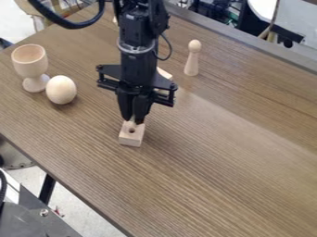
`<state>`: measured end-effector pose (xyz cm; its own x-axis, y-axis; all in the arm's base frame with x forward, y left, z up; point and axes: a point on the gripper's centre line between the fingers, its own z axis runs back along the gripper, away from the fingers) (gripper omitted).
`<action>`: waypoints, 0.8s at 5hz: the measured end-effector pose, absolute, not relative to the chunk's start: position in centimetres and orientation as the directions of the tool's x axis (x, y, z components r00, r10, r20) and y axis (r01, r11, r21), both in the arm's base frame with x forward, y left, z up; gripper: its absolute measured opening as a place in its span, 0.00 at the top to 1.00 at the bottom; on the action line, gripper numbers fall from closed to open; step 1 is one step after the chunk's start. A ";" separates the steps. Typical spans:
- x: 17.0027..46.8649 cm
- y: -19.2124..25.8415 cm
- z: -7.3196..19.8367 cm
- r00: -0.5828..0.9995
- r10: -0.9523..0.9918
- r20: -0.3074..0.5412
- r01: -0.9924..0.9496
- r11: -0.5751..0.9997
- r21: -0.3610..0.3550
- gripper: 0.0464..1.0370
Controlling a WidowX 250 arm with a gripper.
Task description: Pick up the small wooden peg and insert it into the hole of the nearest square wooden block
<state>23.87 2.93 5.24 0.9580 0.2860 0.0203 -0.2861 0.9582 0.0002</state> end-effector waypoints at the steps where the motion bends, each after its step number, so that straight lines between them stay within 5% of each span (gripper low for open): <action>1: 23.8 3.0 5.9 0.956 0.289 0.044 -0.289 0.957 0.002 0.90; 4: 23.2 2.9 5.9 0.957 0.285 0.048 -0.285 0.959 -0.001 0.90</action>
<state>23.16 2.90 5.93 0.9574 0.2846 0.0481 -0.2849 0.9586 -0.0009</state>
